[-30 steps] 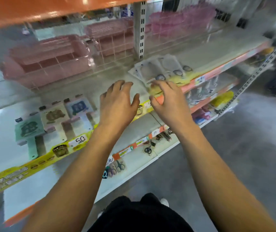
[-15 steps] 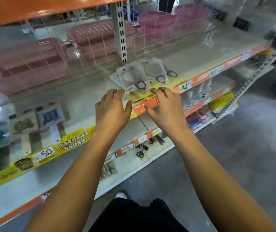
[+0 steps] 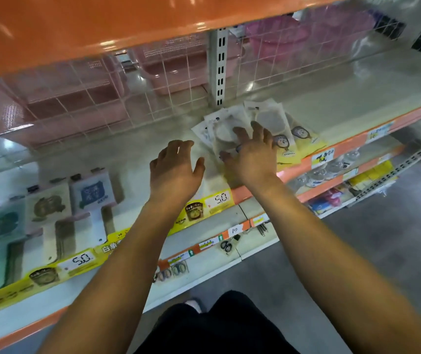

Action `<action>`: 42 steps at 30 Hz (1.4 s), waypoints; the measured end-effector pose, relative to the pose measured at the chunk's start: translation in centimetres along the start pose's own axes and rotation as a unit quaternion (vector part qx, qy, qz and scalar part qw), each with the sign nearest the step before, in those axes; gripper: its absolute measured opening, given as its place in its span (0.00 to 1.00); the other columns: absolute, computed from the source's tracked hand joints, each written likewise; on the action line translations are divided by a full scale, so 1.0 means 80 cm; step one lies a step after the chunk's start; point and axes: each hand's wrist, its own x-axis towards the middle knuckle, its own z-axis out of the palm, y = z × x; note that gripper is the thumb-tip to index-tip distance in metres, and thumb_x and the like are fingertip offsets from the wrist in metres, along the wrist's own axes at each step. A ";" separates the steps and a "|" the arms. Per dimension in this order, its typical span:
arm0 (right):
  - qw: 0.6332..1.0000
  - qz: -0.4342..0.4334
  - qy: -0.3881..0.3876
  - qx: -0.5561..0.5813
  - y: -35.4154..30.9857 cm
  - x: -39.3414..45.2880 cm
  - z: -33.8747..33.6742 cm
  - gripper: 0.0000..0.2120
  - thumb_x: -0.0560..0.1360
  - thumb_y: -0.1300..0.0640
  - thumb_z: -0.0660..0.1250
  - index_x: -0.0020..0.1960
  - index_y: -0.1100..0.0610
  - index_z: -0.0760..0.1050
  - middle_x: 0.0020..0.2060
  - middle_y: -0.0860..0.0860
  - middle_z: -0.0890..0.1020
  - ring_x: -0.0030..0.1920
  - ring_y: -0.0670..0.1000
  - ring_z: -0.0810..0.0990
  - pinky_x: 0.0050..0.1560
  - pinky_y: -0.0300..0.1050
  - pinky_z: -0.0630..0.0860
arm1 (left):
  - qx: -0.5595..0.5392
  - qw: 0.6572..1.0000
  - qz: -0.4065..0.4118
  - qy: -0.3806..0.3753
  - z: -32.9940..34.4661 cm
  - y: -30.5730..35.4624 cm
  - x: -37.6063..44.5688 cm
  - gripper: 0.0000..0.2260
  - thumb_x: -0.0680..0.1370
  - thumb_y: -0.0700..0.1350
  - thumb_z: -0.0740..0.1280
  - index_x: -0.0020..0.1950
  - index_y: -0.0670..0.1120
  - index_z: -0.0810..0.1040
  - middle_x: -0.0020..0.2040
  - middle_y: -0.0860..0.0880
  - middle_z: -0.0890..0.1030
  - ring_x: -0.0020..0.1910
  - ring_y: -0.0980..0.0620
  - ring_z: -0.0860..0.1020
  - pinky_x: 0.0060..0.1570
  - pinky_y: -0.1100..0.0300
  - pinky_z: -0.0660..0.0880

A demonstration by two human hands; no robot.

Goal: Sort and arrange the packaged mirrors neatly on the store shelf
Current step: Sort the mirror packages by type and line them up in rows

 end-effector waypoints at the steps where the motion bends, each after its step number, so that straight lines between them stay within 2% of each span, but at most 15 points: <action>1: 1.000 0.002 -0.017 -0.005 -0.001 0.010 0.005 0.31 0.72 0.40 0.67 0.72 0.49 0.66 0.73 0.59 0.61 0.72 0.65 0.60 0.69 0.60 0.62 | -0.001 1.000 -0.009 -0.006 0.002 -0.001 0.005 0.21 0.79 0.54 0.61 0.70 0.49 0.68 0.69 0.47 0.69 0.65 0.43 0.71 0.61 0.49 0.66; 5: 0.994 0.015 -0.101 -0.039 -0.006 0.044 0.025 0.32 0.74 0.37 0.65 0.73 0.45 0.59 0.77 0.58 0.51 0.76 0.65 0.51 0.73 0.60 0.56 | -0.001 0.999 -0.040 -0.021 0.010 0.006 0.020 0.20 0.79 0.55 0.60 0.70 0.50 0.67 0.70 0.48 0.68 0.66 0.44 0.70 0.62 0.49 0.66; 8: 0.990 0.011 -0.127 -0.051 -0.001 0.050 0.037 0.31 0.74 0.37 0.65 0.71 0.45 0.59 0.77 0.60 0.50 0.75 0.67 0.51 0.72 0.61 0.56 | 0.000 0.998 -0.066 -0.020 0.015 0.016 0.025 0.20 0.80 0.55 0.60 0.70 0.50 0.67 0.70 0.49 0.68 0.65 0.44 0.70 0.62 0.49 0.66; 14: 0.991 -0.026 -0.110 -0.073 0.014 0.050 0.042 0.27 0.75 0.40 0.64 0.70 0.46 0.61 0.75 0.60 0.56 0.71 0.67 0.58 0.67 0.60 0.60 | -0.005 0.995 -0.098 -0.018 0.029 0.029 0.026 0.20 0.79 0.55 0.59 0.70 0.51 0.68 0.69 0.49 0.69 0.64 0.44 0.71 0.60 0.50 0.67; 18: 0.993 -0.049 -0.090 -0.062 0.024 0.050 0.037 0.24 0.74 0.41 0.64 0.67 0.45 0.65 0.71 0.57 0.62 0.67 0.65 0.63 0.62 0.57 0.63 | -0.007 0.994 -0.108 -0.002 0.033 0.037 0.019 0.20 0.79 0.55 0.60 0.69 0.50 0.68 0.68 0.49 0.70 0.63 0.45 0.73 0.58 0.51 0.68; 26: 0.995 -0.078 -0.040 0.042 0.043 0.041 0.034 0.15 0.73 0.49 0.67 0.60 0.47 0.77 0.66 0.56 0.70 0.61 0.66 0.69 0.56 0.54 0.67 | 0.001 0.994 -0.103 0.045 0.031 0.050 0.004 0.19 0.79 0.54 0.62 0.68 0.48 0.71 0.66 0.47 0.72 0.60 0.43 0.75 0.56 0.50 0.72; 29: 0.992 -0.095 -0.030 0.074 0.043 0.040 0.034 0.14 0.71 0.51 0.67 0.57 0.47 0.78 0.66 0.57 0.71 0.59 0.66 0.73 0.57 0.55 0.67 | 0.009 0.993 -0.105 0.056 0.027 0.050 -0.003 0.19 0.79 0.53 0.62 0.68 0.48 0.72 0.66 0.47 0.72 0.60 0.43 0.75 0.56 0.49 0.72; 33: 0.988 -0.109 -0.011 0.106 0.022 0.031 0.029 0.14 0.71 0.48 0.68 0.57 0.46 0.77 0.66 0.57 0.71 0.59 0.65 0.73 0.56 0.56 0.70 | 0.015 0.990 -0.120 0.070 0.016 0.040 -0.015 0.19 0.79 0.52 0.62 0.68 0.47 0.72 0.66 0.45 0.72 0.60 0.41 0.75 0.56 0.49 0.71; 37: 0.983 -0.141 -0.002 0.119 -0.017 0.021 0.028 0.18 0.71 0.43 0.59 0.58 0.44 0.75 0.67 0.56 0.70 0.62 0.65 0.72 0.59 0.57 0.69 | 0.015 0.987 -0.134 0.091 -0.002 0.014 -0.029 0.19 0.78 0.52 0.63 0.66 0.46 0.73 0.64 0.45 0.74 0.58 0.41 0.76 0.53 0.47 0.74; 42: 0.979 -0.168 -0.023 0.109 -0.074 0.003 0.039 0.16 0.73 0.45 0.64 0.61 0.43 0.74 0.69 0.55 0.68 0.63 0.63 0.70 0.58 0.53 0.66 | 0.014 0.982 -0.154 0.109 -0.027 -0.035 -0.053 0.19 0.78 0.52 0.64 0.66 0.45 0.73 0.64 0.43 0.74 0.59 0.40 0.76 0.53 0.46 0.75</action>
